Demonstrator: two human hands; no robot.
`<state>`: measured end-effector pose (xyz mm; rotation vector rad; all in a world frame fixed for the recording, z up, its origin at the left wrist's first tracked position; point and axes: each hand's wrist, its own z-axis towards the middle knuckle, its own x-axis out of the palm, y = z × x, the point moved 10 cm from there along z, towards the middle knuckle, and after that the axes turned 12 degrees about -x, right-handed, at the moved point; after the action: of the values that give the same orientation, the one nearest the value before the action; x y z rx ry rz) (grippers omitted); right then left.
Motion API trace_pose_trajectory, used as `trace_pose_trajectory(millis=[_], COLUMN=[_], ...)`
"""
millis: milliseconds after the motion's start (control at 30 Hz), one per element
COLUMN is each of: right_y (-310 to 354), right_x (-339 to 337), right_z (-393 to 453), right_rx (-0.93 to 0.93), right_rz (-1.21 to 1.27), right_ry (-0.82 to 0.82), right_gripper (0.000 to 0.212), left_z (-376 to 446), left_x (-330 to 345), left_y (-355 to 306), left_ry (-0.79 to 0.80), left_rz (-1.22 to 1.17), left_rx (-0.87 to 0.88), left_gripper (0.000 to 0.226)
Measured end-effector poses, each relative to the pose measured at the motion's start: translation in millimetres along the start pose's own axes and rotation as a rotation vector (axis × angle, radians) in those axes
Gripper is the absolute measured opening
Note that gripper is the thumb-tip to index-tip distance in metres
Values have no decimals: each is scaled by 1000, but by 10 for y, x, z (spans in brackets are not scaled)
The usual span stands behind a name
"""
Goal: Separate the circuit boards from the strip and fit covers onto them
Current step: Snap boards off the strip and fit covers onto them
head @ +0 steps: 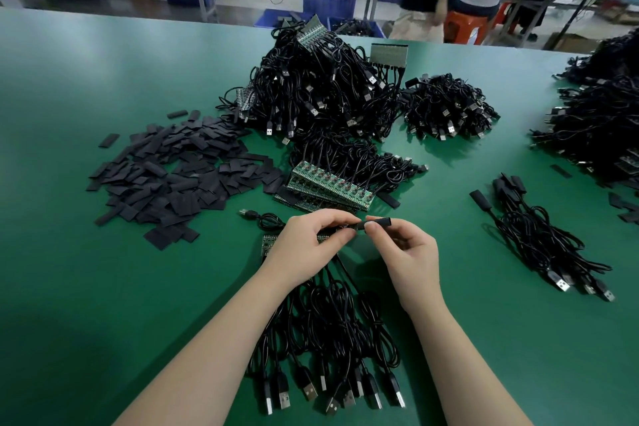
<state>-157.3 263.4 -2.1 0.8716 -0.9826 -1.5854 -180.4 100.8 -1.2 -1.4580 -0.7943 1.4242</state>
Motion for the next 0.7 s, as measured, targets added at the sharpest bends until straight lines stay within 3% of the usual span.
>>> trace_pose_trajectory(millis=[700], right_y=[-2], right_x=[46], right_z=[-13], right_rx=[-2], right_rz=[7], right_ry=[44], right_gripper=[24], left_z=[-2], left_x=[-13], left_y=[18], left_ry=[0], left_rz=[-28], left_rx=[-26], left_gripper=[20])
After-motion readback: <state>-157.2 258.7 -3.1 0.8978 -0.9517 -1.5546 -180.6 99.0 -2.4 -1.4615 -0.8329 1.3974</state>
